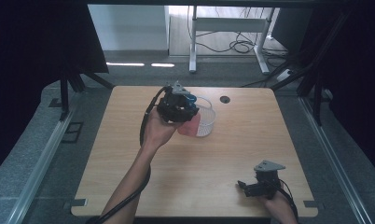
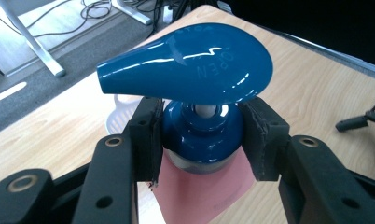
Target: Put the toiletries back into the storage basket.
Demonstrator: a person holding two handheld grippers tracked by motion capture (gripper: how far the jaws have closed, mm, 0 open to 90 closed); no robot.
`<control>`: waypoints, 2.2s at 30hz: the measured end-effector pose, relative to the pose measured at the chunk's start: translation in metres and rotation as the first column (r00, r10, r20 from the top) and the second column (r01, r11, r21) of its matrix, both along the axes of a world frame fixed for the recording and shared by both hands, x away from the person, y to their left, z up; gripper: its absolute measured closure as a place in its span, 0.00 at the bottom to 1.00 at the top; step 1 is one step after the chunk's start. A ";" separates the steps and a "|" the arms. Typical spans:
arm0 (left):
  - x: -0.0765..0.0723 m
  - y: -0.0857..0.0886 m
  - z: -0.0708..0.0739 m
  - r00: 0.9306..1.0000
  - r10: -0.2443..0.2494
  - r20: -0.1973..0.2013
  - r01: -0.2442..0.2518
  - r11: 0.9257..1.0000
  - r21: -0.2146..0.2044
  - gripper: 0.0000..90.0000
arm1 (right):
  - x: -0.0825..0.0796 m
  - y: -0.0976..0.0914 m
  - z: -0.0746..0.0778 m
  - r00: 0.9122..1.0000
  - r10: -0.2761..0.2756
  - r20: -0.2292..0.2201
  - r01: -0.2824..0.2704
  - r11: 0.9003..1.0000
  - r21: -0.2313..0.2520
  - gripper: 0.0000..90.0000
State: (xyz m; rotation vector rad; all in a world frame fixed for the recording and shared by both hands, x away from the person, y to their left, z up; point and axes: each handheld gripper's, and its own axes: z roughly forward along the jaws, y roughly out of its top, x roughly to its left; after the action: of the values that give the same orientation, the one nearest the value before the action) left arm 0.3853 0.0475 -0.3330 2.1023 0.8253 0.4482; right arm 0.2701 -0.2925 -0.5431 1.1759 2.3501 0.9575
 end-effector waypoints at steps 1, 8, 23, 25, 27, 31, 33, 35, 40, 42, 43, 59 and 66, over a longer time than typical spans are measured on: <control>0.003 -0.003 0.003 1.000 0.003 0.004 -0.003 1.000 0.000 0.59 | 0.000 0.000 0.000 1.000 0.002 0.000 -0.002 1.000 -0.003 0.00; 0.014 -0.011 0.009 1.000 0.013 0.013 -0.013 1.000 0.009 0.59 | 0.000 0.001 0.000 1.000 0.000 -0.001 0.000 1.000 0.005 0.00; 0.043 -0.035 -0.002 0.998 0.053 0.034 -0.054 0.998 0.015 0.59 | 0.000 0.001 0.000 1.000 0.000 -0.004 0.000 1.000 0.005 0.00; 0.044 -0.037 -0.003 0.998 0.058 0.036 -0.059 0.998 0.010 0.59 | 0.000 0.001 0.000 1.000 0.000 -0.004 0.000 1.000 0.004 0.00; 0.047 -0.038 -0.005 0.997 0.064 0.036 -0.065 0.998 0.016 0.59 | 0.000 0.001 0.000 1.000 0.001 -0.004 -0.001 1.000 0.004 0.00; 0.055 -0.043 -0.011 0.996 0.080 0.034 -0.080 0.997 0.013 0.59 | 0.000 0.001 0.000 1.000 0.004 -0.003 -0.004 1.000 0.003 0.00; 0.056 -0.044 -0.012 0.996 0.084 0.034 -0.085 0.996 0.011 0.59 | 0.000 0.001 0.000 1.000 0.004 -0.003 -0.004 1.000 0.003 0.00; 0.058 -0.046 -0.015 0.996 0.088 0.033 -0.089 0.996 0.014 0.59 | 0.000 0.001 0.000 1.000 0.005 -0.003 -0.005 1.000 0.003 0.00; 0.064 -0.051 -0.027 0.995 0.096 0.031 -0.096 0.995 0.024 0.59 | 0.000 0.001 0.000 1.000 0.009 -0.003 -0.009 1.000 0.003 0.00; 0.064 -0.051 -0.029 0.995 0.095 0.030 -0.096 0.995 0.025 0.59 | 0.000 0.001 0.000 1.000 0.010 -0.003 -0.010 1.000 0.003 0.00; 0.065 -0.053 -0.034 0.995 0.098 0.028 -0.099 0.995 0.026 0.59 | 0.000 0.001 0.000 1.000 0.011 -0.002 -0.011 1.000 0.002 0.00; 0.073 -0.056 -0.065 0.993 0.122 0.002 -0.122 0.992 0.034 0.59 | 0.001 0.002 0.000 1.000 0.018 0.000 -0.018 1.000 0.000 0.00; 0.075 -0.057 -0.079 0.991 0.132 -0.016 -0.132 0.991 0.034 0.59 | 0.001 0.002 0.000 1.000 0.018 0.000 -0.018 1.000 0.001 0.00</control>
State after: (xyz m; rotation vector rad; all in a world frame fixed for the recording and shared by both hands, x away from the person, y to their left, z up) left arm 0.4607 -0.0092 -0.4125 2.0920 0.9777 0.5167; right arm 0.2708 -0.2908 -0.5430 1.1573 2.3641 0.9646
